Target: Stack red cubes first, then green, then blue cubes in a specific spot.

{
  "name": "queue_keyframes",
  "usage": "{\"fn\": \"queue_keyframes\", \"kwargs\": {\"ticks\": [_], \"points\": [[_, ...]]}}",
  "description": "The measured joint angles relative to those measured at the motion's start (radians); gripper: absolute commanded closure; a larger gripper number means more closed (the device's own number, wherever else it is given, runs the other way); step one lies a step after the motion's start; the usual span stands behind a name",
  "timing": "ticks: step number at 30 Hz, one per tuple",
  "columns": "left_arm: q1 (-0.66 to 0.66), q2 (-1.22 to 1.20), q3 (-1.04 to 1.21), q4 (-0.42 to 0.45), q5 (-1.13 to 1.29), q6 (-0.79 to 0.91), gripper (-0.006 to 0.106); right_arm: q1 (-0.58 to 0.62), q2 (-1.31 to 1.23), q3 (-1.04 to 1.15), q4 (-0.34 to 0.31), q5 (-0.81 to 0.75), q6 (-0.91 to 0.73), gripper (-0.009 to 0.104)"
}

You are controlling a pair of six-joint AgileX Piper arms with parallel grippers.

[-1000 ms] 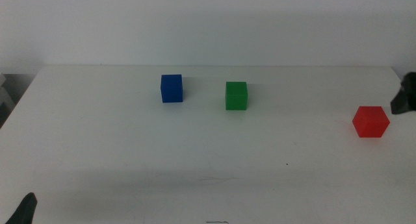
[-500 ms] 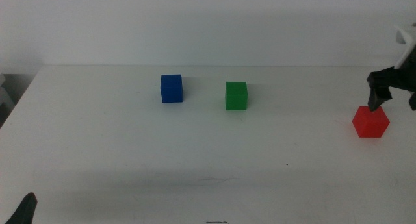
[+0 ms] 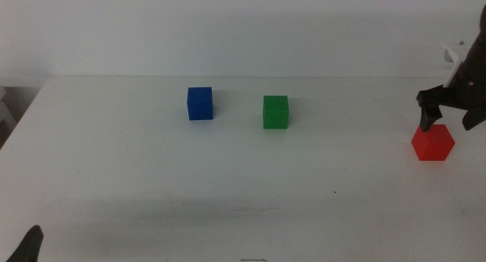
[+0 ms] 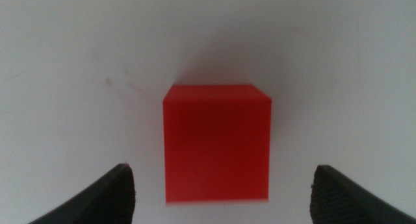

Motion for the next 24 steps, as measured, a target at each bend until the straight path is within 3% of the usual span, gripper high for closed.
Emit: {"fn": "queue_keyframes", "kwargs": {"ticks": [17, 19, 20, 24], "points": [[0.0, 0.0, 0.0, 0.0, 0.0, 0.0, 0.007, 0.0, 0.13, -0.034, -0.007, -0.047, -0.001, 0.005], [0.0, 0.0, 0.0, 0.0, 0.0, 0.0, 0.007, 0.0, 0.134, -0.034, -0.008, -0.048, -0.001, 0.009], [0.0, 0.0, 0.0, 0.0, 0.0, 0.0, 0.007, 0.0, 0.134, -0.034, -0.008, -0.048, -0.001, 0.034], [0.0, 0.0, 0.0, 0.0, 0.0, 0.0, 0.007, 0.0, 0.134, -0.034, -0.008, -0.043, -0.001, 0.048]]}}
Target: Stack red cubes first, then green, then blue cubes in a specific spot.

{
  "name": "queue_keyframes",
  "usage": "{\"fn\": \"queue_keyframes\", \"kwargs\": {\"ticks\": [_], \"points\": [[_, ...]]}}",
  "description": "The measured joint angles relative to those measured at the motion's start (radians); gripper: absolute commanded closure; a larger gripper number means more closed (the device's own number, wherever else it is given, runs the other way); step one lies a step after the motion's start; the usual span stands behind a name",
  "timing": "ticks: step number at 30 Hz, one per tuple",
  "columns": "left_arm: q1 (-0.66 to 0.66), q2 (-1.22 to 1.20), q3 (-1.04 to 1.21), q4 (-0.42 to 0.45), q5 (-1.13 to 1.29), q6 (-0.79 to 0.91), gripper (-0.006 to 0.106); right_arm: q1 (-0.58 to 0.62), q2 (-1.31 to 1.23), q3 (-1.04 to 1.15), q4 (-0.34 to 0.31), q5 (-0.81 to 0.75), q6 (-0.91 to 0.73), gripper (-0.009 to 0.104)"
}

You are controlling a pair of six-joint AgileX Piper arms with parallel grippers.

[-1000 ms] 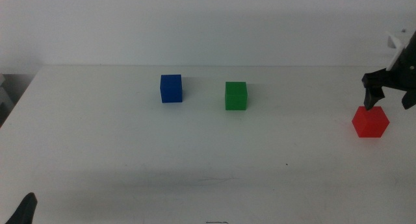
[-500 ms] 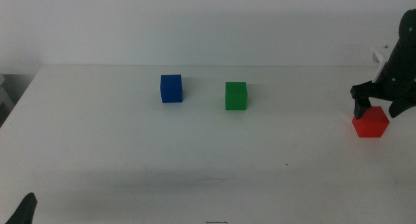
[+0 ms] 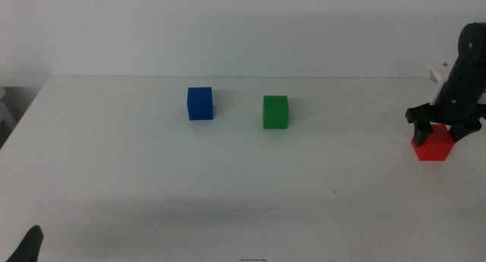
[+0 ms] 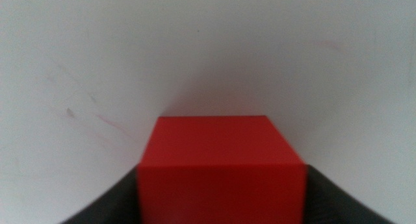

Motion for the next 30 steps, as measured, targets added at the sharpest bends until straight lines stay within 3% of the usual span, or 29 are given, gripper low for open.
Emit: {"fn": "queue_keyframes", "kwargs": {"ticks": [4, 6, 10, 21, 30], "points": [[0.0, 0.0, 0.0, 0.0, 0.0, 0.0, 0.007, 0.0, 0.0, -0.001, 0.0, 0.006, 0.0, 0.062], [0.0, 0.0, 0.0, 0.0, 0.0, 0.0, 0.007, 0.0, 0.0, -0.002, 0.0, 0.009, 0.0, 0.086], [0.0, 0.0, 0.0, 0.0, 0.0, 0.0, 0.007, 0.0, -0.001, -0.003, 0.0, 0.044, -0.012, 0.096], [0.0, 0.0, 0.0, 0.0, 0.0, 0.0, 0.007, 0.015, -0.147, -0.002, 0.032, 0.137, 0.046, 0.096], [0.0, 0.0, 0.0, 0.0, 0.0, 0.0, 0.007, 0.233, -0.272, 0.123, 0.005, 0.143, 0.226, 0.096]]}}
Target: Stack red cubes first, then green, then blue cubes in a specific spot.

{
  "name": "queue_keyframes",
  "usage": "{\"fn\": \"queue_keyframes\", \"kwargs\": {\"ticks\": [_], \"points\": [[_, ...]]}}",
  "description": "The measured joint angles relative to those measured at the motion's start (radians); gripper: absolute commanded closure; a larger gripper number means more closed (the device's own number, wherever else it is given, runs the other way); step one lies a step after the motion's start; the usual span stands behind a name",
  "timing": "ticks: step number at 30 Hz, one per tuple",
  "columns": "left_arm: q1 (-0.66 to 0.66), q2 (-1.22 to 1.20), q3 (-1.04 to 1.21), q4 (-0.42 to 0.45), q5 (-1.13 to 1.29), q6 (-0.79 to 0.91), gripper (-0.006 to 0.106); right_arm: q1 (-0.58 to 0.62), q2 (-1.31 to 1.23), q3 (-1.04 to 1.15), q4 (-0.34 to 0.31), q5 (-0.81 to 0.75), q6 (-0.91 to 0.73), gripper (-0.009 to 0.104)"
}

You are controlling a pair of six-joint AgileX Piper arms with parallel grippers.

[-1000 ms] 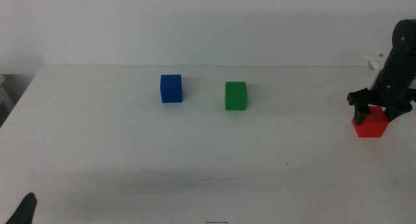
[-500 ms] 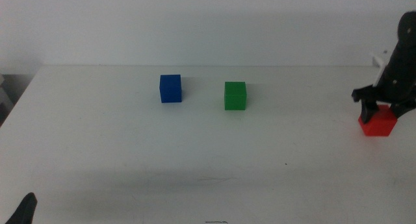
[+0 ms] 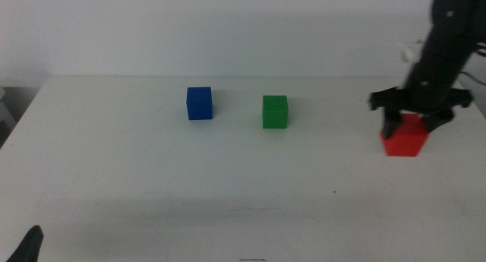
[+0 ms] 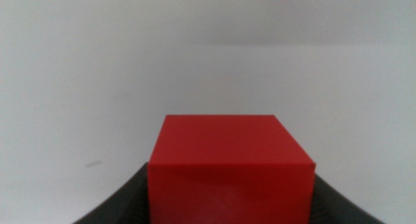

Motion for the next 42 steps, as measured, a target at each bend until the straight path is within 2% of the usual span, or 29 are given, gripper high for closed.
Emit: {"fn": "queue_keyframes", "kwargs": {"ticks": [8, 15, 22, 28, 33, 42], "points": [[0.0, 0.0, 0.0, 0.0, 0.0, 0.0, 0.007, 0.277, -0.026, 0.014, -0.006, 0.002, 0.222, 0.096], [0.0, 0.0, 0.0, 0.0, 0.0, 0.0, 0.007, 0.429, -0.026, 0.017, -0.007, 0.0, 0.433, 0.096], [0.0, 0.0, 0.0, 0.0, 0.0, 0.0, 0.007, 0.501, -0.006, 0.006, -0.025, -0.044, 0.541, 0.096], [0.0, 0.0, 0.0, 0.0, 0.0, 0.0, 0.007, 0.533, 0.117, -0.142, -0.061, -0.01, 0.563, 0.096], [0.0, 0.0, 0.0, 0.0, 0.0, 0.0, 0.007, 0.567, 0.232, -0.259, -0.062, -0.006, 0.566, 0.096], [0.0, 0.0, 0.0, 0.0, 0.0, 0.0, 0.007, 0.584, 0.313, -0.277, -0.055, -0.005, 0.571, 0.096]]}}
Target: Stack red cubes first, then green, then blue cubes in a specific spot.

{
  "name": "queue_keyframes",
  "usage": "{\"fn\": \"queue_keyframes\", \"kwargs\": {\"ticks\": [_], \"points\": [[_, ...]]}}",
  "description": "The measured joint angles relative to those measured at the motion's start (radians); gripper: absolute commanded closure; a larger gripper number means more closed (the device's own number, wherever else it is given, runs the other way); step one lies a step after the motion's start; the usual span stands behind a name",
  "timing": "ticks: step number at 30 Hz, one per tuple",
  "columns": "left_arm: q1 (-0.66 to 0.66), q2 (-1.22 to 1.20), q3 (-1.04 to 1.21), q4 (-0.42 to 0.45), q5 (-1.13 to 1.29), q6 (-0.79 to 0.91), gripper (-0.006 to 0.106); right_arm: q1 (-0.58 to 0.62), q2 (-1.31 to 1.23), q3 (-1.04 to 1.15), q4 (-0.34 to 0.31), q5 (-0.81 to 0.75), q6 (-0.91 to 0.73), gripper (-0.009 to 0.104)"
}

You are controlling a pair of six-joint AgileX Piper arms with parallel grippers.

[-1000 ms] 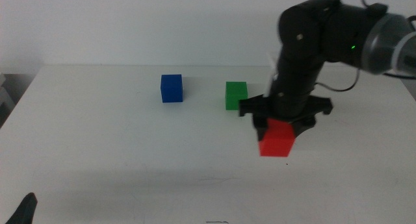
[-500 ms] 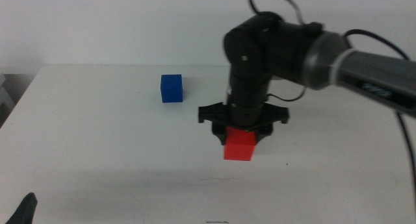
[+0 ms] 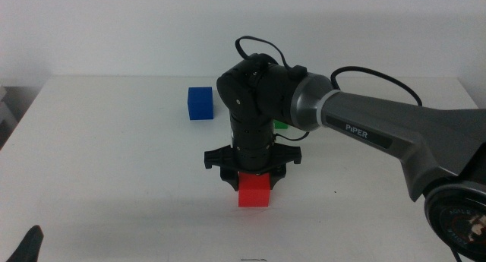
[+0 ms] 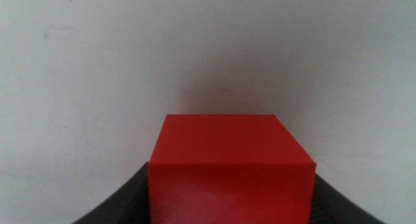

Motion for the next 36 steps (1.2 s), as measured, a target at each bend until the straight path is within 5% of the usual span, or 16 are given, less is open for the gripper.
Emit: {"fn": "queue_keyframes", "kwargs": {"ticks": [14, 15, 21, 36], "points": [[0.0, 0.0, 0.0, 0.0, 0.0, 0.0, 0.007, 0.001, 0.03, -0.011, -0.017, 0.003, 0.018, 0.094], [0.0, 0.0, 0.0, 0.0, 0.0, 0.0, 0.007, 0.001, 0.03, -0.011, -0.017, 0.003, 0.021, 0.038], [0.0, 0.0, 0.0, 0.0, 0.0, 0.0, 0.007, 0.0, 0.048, -0.01, -0.019, 0.0, 0.034, 0.001], [0.0, 0.0, 0.0, 0.0, 0.0, 0.0, 0.007, 0.0, -0.006, -0.01, -0.022, 0.0, 0.053, 0.001]]}}
